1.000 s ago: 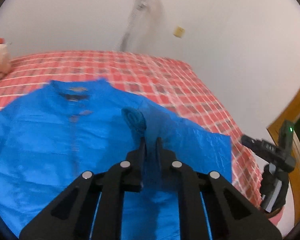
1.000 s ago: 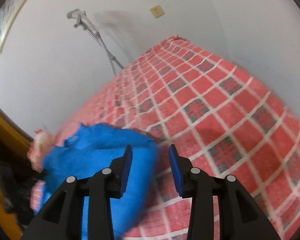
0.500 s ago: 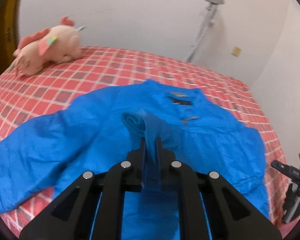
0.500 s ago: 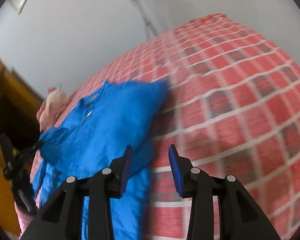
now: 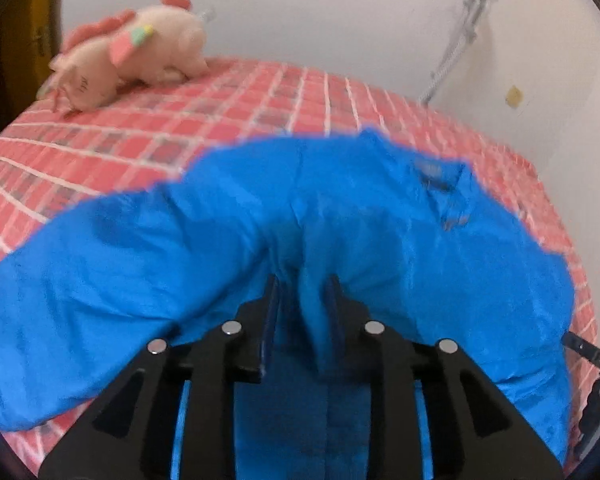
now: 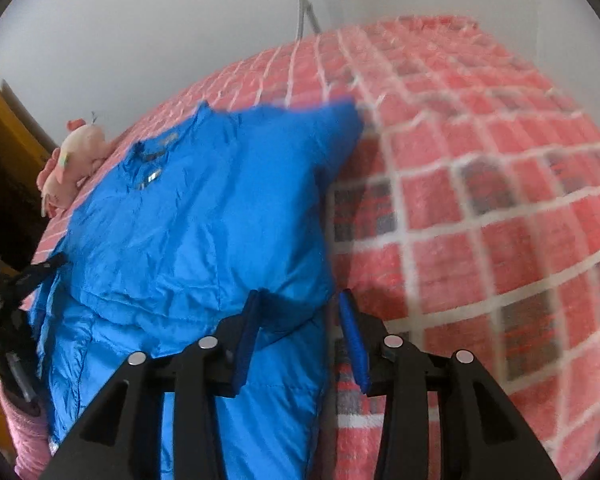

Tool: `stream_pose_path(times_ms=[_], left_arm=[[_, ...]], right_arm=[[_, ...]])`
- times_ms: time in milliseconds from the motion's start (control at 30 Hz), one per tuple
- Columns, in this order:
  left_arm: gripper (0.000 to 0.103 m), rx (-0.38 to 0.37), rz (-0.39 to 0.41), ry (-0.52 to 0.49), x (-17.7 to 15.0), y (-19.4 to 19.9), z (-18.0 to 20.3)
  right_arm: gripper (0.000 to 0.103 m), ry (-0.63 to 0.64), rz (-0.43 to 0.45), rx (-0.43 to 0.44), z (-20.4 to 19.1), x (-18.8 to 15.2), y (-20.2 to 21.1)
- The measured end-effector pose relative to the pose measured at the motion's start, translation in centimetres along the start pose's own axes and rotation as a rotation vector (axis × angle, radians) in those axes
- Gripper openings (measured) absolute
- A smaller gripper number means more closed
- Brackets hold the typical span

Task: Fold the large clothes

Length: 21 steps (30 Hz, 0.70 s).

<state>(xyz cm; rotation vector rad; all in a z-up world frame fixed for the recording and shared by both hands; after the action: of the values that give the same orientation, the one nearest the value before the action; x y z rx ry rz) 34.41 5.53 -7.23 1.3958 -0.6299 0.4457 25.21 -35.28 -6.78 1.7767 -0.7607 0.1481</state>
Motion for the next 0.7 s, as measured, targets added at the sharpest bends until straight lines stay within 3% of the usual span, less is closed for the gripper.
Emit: stream_pose_path(times_ms=[67, 167, 267, 333, 467, 700], left_arm=[[0.035, 0.011, 0.060, -0.014, 1.0, 2.3, 0.4], [0.044, -0.010, 0.089, -0.067, 2.0, 4.0, 2.8], [0.045, -0.031, 0.038, -0.136, 3.0, 2.5, 5.5], [0.045, -0.005, 0.000, -0.159, 3.3, 0.3, 6.6], [0.044, -0.004, -0.074, -0.158, 2.5, -3.7, 6.9], [0.045, 0.035, -0.057, -0.202, 1.5, -5.5, 6.6]], right_arm=[[0.041, 0.040, 0.068, -0.030, -1.5, 0.9, 1.9], [0.041, 0.063, 0.054, -0.030, -4.4, 2.5, 2.0], [0.041, 0.048, 0.034, -0.024, -6.2, 4.1, 0.0], [0.041, 0.052, 0.055, -0.070, -6.7, 5.2, -1.9], [0.041, 0.040, 0.029, -0.112, -6.2, 6.0, -5.7], [0.041, 0.047, -0.021, -0.122, -4.7, 4.9, -9.0]])
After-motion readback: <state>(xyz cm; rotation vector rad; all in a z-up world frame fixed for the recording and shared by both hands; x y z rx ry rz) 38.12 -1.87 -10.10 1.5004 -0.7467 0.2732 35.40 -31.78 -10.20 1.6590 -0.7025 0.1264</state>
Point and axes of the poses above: each gripper's, at about its wrist camera, not at the fingertips, and y roughly against the way its jaws point, z to its right, x to its top, the point moved 3 cm from there along -y, roughly the way its jaws point, and after that the axes turned 13 degrees about -y, right-handed, at the moved point
